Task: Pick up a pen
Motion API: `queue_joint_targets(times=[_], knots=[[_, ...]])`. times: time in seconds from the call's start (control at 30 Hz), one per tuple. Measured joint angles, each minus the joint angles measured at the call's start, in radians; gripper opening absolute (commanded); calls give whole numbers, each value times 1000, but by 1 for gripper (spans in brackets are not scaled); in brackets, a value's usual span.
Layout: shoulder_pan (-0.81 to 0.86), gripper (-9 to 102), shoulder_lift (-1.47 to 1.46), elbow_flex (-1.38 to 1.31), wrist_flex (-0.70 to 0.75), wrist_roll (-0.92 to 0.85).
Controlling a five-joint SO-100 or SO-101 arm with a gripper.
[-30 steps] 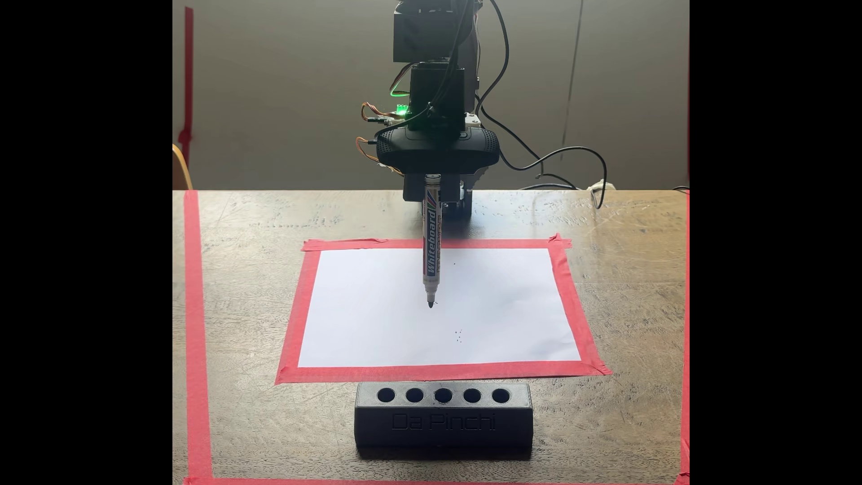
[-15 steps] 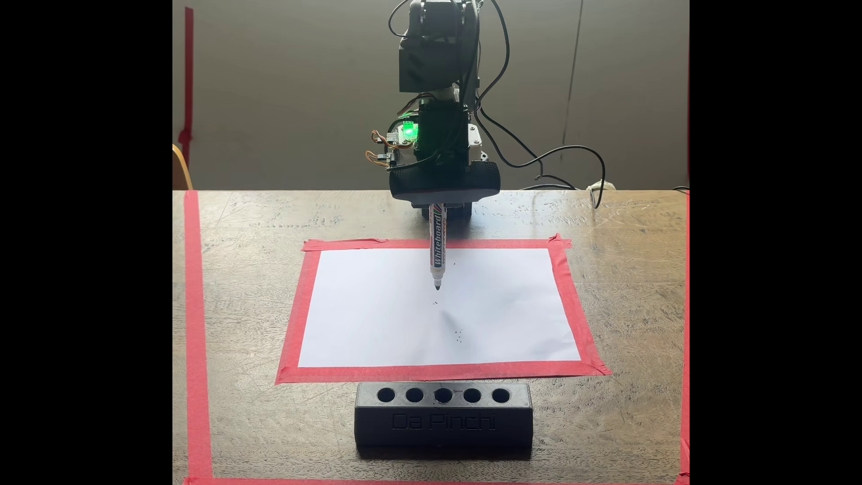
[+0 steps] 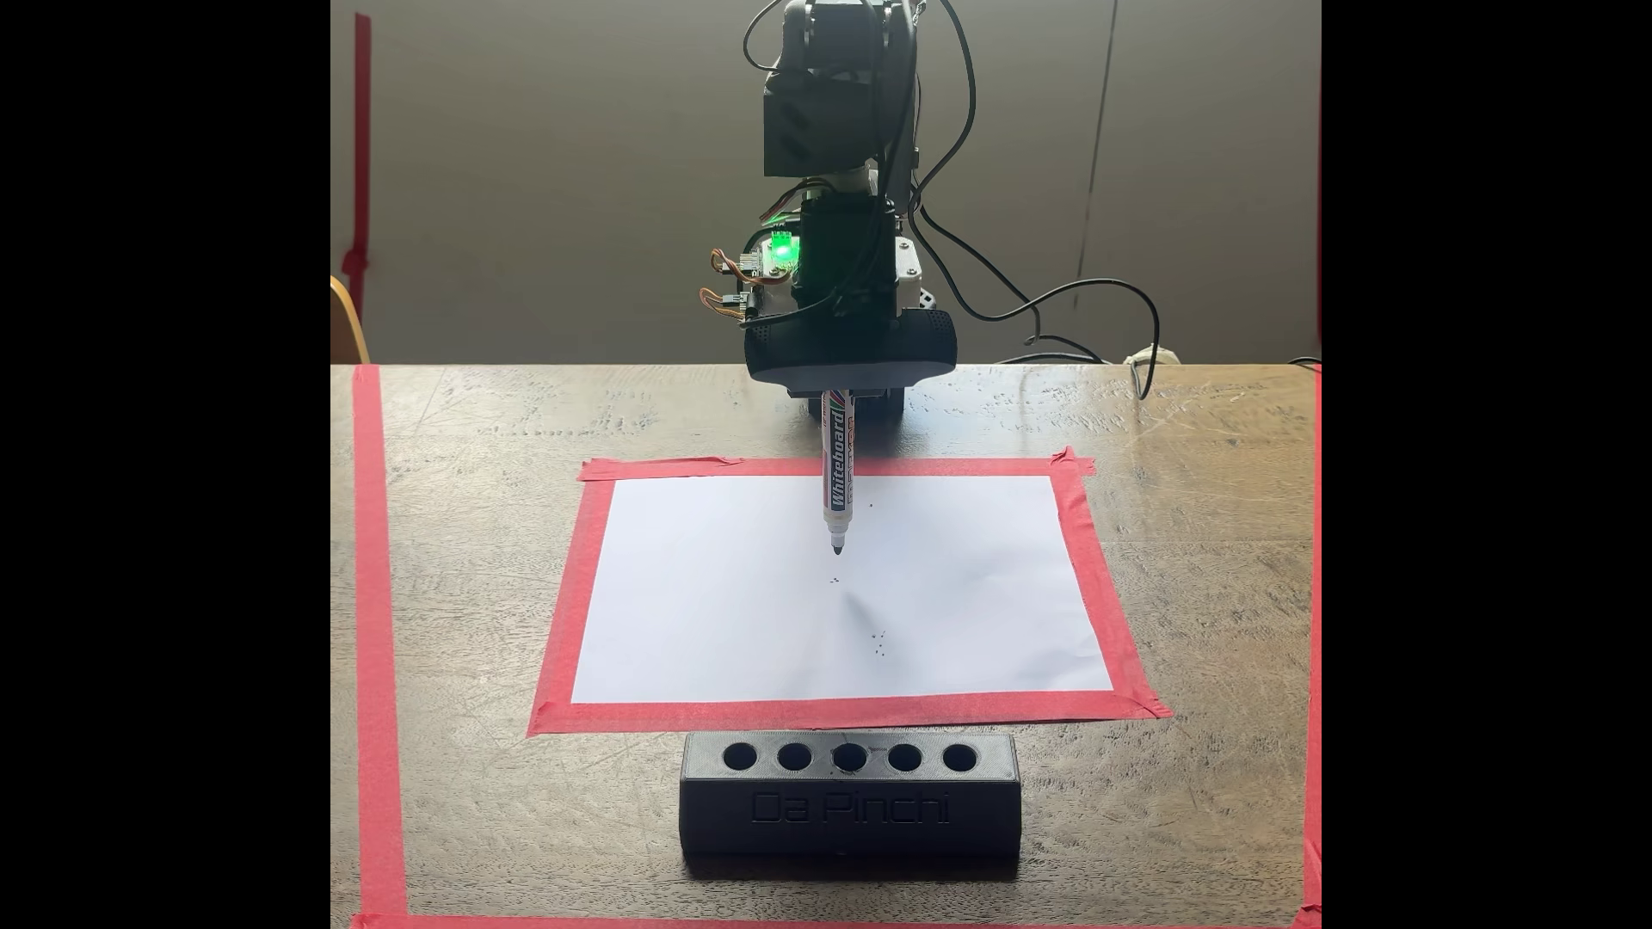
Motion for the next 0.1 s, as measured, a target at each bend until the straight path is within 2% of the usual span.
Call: queue_joint_targets(times=[0.1], knots=[[0,-1,0,0,-5,0]])
